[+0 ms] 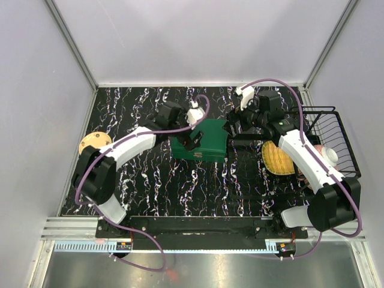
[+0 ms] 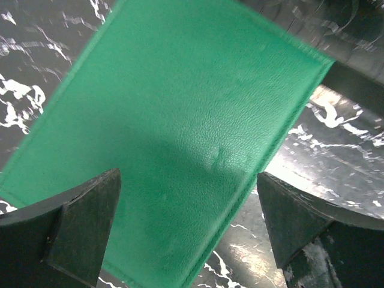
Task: Organize the mixed jewelry
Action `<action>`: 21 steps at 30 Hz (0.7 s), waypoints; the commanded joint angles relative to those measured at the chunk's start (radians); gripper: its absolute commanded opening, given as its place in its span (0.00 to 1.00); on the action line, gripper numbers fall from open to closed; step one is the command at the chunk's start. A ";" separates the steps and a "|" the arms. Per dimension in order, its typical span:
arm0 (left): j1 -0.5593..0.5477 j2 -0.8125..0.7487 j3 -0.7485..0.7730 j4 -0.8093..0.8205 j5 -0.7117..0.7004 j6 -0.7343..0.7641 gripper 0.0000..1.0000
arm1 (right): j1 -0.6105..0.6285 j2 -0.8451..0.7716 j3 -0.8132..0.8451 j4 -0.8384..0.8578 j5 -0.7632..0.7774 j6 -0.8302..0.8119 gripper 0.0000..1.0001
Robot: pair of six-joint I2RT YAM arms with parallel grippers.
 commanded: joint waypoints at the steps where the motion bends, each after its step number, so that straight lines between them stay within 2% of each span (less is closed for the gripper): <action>1: -0.066 0.066 0.010 -0.028 -0.259 0.069 0.99 | 0.007 -0.043 -0.015 0.022 0.043 0.003 1.00; 7: -0.103 0.134 -0.035 -0.003 -0.363 0.064 0.99 | 0.007 -0.062 -0.033 0.013 0.052 0.003 1.00; 11: -0.102 0.096 -0.070 0.006 -0.372 0.071 0.99 | 0.007 -0.080 -0.044 0.013 0.054 0.003 1.00; 17: -0.102 -0.059 -0.084 -0.005 -0.354 0.072 0.99 | 0.007 -0.109 -0.037 0.014 0.093 0.009 1.00; 21: -0.083 -0.218 -0.096 0.013 -0.357 0.028 0.99 | 0.007 -0.098 -0.001 0.010 0.204 0.032 1.00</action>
